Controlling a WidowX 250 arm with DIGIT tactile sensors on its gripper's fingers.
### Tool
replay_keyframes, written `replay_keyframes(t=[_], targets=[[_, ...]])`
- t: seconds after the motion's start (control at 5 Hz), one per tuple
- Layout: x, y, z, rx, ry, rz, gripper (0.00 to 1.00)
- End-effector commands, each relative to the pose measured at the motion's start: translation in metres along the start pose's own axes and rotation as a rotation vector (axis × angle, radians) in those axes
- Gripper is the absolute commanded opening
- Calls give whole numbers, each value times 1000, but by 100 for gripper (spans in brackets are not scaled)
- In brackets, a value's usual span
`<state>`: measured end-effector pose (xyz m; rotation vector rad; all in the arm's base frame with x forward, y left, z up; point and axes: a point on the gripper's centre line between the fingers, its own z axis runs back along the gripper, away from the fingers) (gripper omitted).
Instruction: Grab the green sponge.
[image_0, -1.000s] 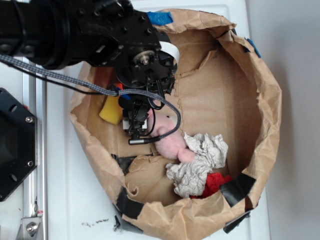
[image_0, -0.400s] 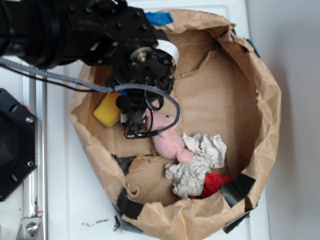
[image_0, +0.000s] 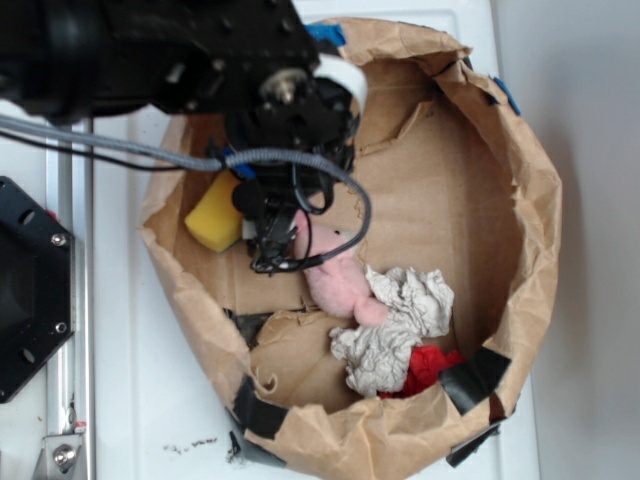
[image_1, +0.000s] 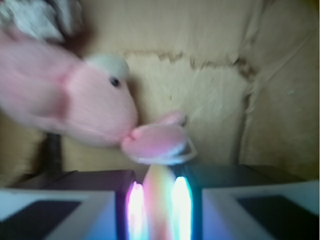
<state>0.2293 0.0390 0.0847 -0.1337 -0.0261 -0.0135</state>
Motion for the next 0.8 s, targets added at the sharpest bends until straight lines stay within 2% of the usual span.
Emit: replay_keyframes(t=[0.0,0.4,0.6], targets=[[20,-20,71,-60,-157,38,0],[24,-30,79,-14,-220,44,0],[25,-29,76,16,-226,50,0]])
